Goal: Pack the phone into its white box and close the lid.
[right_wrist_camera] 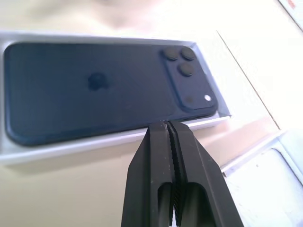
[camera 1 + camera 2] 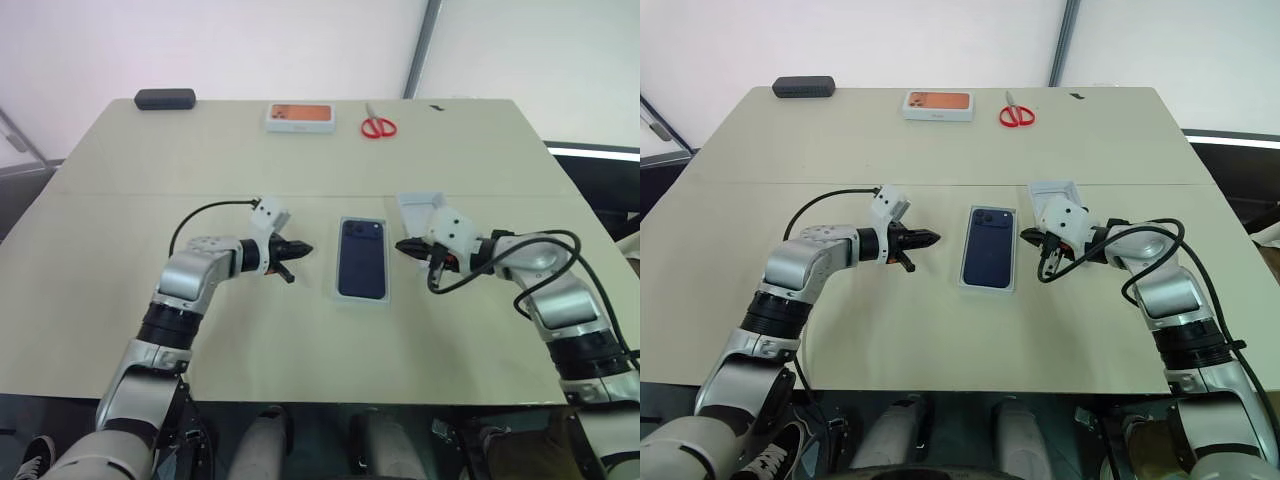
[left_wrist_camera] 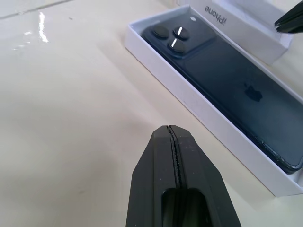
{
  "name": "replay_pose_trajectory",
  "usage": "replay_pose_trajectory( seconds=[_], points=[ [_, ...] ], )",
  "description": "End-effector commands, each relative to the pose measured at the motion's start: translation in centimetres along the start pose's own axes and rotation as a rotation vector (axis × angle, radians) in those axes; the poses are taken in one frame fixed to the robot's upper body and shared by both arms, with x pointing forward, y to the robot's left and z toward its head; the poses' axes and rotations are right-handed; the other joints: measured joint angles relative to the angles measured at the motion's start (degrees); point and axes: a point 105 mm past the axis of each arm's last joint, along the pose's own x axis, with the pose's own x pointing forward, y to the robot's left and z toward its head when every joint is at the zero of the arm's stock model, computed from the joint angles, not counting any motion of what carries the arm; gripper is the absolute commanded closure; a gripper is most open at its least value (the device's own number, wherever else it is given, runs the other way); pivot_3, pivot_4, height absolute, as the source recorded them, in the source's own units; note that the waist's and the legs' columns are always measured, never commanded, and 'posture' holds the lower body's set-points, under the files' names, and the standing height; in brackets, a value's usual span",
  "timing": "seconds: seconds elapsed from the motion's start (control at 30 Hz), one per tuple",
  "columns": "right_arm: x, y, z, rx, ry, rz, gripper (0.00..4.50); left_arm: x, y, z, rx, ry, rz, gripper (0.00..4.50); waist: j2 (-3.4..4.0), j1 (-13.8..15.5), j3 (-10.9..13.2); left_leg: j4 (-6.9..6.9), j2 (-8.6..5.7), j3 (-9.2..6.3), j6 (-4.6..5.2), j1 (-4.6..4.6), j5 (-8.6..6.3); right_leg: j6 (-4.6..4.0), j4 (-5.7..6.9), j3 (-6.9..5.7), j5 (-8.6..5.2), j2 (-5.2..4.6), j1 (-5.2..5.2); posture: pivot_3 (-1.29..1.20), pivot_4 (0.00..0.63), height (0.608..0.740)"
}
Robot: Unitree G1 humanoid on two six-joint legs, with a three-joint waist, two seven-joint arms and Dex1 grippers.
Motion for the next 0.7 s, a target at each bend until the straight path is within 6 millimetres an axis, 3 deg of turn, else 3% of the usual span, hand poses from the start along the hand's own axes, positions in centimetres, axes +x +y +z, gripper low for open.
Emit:
replay_pose_trajectory(
  seconds=[0.03,0.13,0.23,0.27,0.4,0.53,0.6,0.7],
  points=[
    [-0.8,-2.0,1.1,0.055,-0.029,-0.093,3.09,-0.9,0.0,2.6,0.048,-0.121,0.002,3.13,0.01,0.0,0.0,0.00,0.00,0.00,0.00,0.00,0.00,0.00,0.00,0.01,0.00,-0.01,-0.01,0.00,0.150,0.740],
    [-0.7,-2.1,0.5,0.103,0.003,-0.119,1.56,-1.1,0.6,3.2,0.058,-0.157,0.023,1.56,0.01,0.0,0.0,-0.02,0.00,0.00,0.01,0.00,0.00,0.00,-0.01,-0.01,0.00,0.01,-0.02,0.00,0.150,0.740],
    [-0.7,-2.7,0.3,0.170,0.045,-0.162,0.04,-1.2,-0.1,2.9,0.081,-0.159,-0.009,0.05,0.01,0.0,0.0,-0.02,-0.01,0.02,0.01,-0.01,0.00,0.00,0.00,0.00,0.00,0.00,-0.03,0.00,0.150,0.740],
    [-0.8,-2.9,0.1,0.196,0.077,-0.183,0.02,-1.3,-0.4,2.9,0.119,-0.169,-0.014,0.01,0.01,-0.1,0.0,-0.01,-0.01,0.03,0.01,-0.01,0.00,0.00,0.00,0.00,0.00,0.00,-0.02,0.00,0.150,0.740],
    [-0.7,-2.3,2.7,0.487,0.025,-0.167,0.02,-2.4,-1.0,3.4,0.139,-0.227,-0.065,0.01,0.05,-0.5,0.0,-0.04,0.08,-0.02,0.01,-0.01,0.00,-0.02,0.07,0.16,0.01,0.03,-0.16,0.00,0.150,0.740],
    [-1.0,-2.2,1.8,0.472,0.197,-0.266,0.02,-3.9,-1.3,3.1,0.213,-0.264,-0.110,0.01,0.08,-0.1,0.0,-0.05,0.08,-0.04,0.01,-0.03,-0.01,-0.04,0.19,0.19,0.00,0.02,-0.25,0.00,0.150,0.740],
    [-0.7,-1.5,2.5,0.674,0.184,-0.222,0.02,-4.5,-1.4,2.2,0.257,-0.246,-0.134,0.01,0.08,-0.1,0.0,-0.06,0.05,0.00,0.03,-0.03,-0.02,-0.05,0.13,0.20,0.00,-0.03,-0.22,0.00,0.150,0.740],
    [-0.6,-1.2,2.1,0.689,0.258,-0.259,0.02,-4.8,-1.4,2.0,0.256,-0.252,-0.153,0.01,0.10,0.1,0.0,-0.06,0.07,0.01,0.05,-0.05,-0.03,-0.05,0.12,0.23,0.00,-0.07,-0.25,0.00,0.150,0.740]
  ],
)
